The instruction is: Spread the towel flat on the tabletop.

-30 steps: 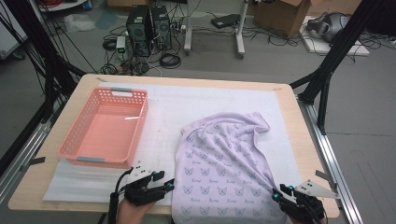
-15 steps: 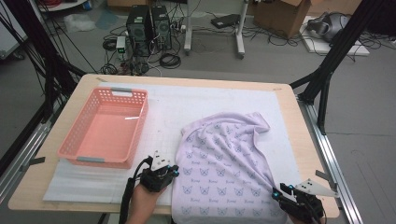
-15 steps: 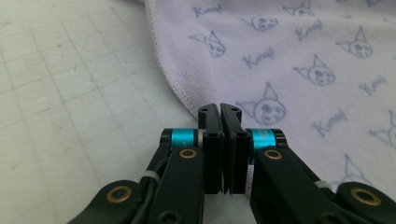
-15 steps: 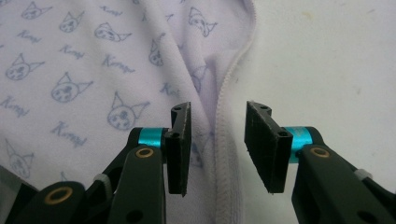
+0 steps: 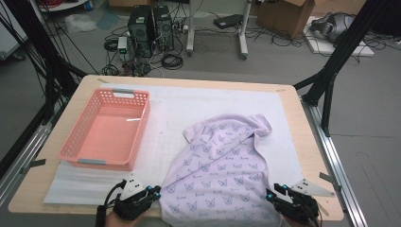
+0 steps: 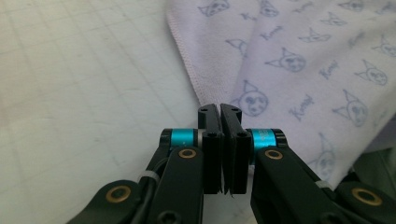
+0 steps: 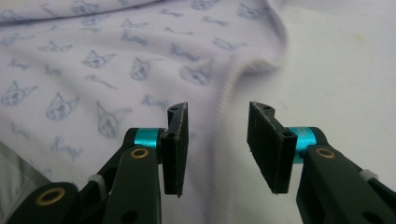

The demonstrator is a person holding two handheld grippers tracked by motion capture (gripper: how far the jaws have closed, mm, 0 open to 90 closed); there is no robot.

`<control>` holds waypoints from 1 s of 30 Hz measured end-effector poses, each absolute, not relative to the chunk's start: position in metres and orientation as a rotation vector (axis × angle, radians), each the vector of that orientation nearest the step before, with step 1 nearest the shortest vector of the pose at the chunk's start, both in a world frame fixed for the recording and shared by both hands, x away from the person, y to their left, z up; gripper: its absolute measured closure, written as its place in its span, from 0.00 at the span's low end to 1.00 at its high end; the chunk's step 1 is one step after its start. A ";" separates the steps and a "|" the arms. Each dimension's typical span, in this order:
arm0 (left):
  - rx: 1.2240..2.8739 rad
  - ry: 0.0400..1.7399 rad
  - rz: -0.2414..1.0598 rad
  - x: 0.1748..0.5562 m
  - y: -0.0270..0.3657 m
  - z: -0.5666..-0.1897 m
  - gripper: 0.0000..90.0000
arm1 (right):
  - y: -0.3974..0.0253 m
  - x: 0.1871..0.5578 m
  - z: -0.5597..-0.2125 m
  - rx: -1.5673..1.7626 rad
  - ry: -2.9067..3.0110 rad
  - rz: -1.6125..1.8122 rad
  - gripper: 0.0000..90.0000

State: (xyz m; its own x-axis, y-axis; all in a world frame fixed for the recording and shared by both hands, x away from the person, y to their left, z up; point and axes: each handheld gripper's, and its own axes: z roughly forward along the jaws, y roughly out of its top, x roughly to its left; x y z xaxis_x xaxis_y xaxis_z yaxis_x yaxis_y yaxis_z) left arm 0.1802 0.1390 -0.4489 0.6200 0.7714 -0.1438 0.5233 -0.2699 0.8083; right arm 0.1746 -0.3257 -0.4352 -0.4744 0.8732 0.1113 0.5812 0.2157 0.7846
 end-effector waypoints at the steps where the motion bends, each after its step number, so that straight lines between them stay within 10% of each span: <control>1: 1.939 1.027 0.344 0.181 0.138 -0.450 0.95 | -0.321 0.178 -0.436 1.345 2.153 1.125 0.63; 6: 1.885 1.045 0.307 0.185 0.136 -0.451 0.74 | -0.322 0.188 -0.446 1.367 2.193 1.023 0.95; 10: 1.821 1.053 0.283 0.188 0.137 -0.448 0.58 | -0.344 0.172 -0.442 1.417 2.182 0.951 0.97; 19: 1.803 1.058 0.281 0.211 0.129 -0.447 0.55 | -0.355 0.154 -0.432 1.409 2.103 0.956 0.66; 30: 1.935 1.071 0.315 0.256 0.085 -0.453 0.54 | -0.358 0.157 -0.437 1.443 2.064 1.025 0.65</control>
